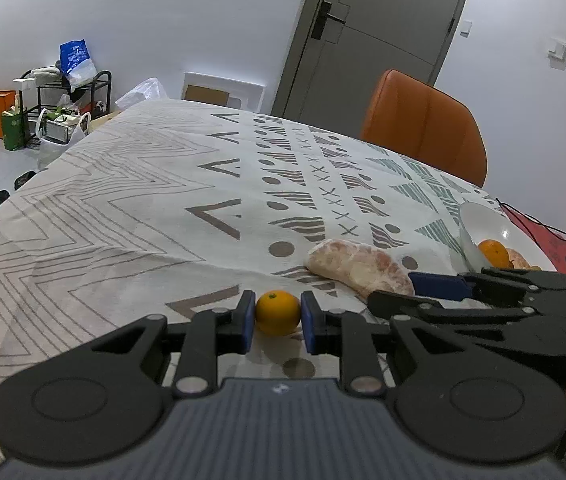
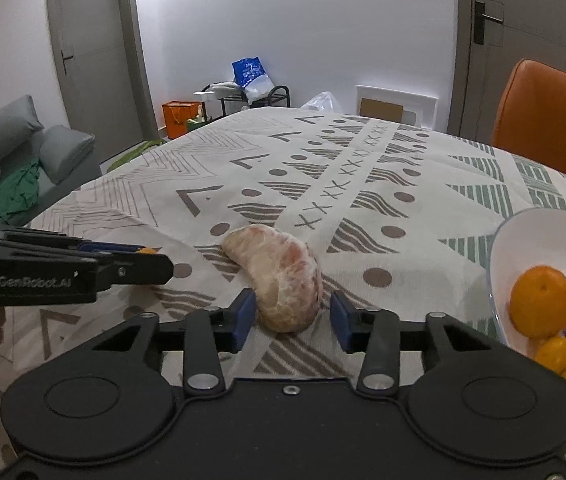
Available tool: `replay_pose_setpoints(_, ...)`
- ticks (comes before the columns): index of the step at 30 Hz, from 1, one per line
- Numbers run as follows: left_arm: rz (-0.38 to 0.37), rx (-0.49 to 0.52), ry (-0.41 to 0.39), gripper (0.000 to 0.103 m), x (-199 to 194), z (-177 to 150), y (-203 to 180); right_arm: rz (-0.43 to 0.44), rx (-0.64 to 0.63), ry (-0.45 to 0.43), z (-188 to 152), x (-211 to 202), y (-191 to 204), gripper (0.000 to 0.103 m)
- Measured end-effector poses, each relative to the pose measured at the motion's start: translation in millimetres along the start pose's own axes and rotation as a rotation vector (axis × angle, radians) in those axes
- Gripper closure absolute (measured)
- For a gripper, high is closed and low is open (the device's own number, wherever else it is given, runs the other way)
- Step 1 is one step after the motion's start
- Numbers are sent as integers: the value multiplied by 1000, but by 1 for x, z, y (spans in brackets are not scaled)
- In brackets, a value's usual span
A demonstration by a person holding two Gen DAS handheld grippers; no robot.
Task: Organize fruits
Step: 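Grasp the small orange with the left tool while the right tool grasps the pomelo segment, then carry the orange and pomelo segment onto the plate and open both tools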
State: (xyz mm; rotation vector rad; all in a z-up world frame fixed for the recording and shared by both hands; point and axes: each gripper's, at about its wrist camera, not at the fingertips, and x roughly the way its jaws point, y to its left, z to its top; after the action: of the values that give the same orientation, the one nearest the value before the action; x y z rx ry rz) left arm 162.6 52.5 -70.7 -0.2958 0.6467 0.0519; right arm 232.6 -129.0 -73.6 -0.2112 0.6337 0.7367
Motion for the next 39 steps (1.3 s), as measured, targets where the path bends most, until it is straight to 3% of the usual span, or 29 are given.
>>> replay_pose_setpoints(9,-12,-14,-8,80,0,0,2,-6,-39,1,11,18,9,54)
replay_pose_setpoints(15,-32,-16,-8,80,1,-1,1,-27,-31,-6,11,16,9,60)
replay_pose_setpoints(39,-104,93,-50,80,2,15,-66,-121,115,-153,-9,-68,-37,61)
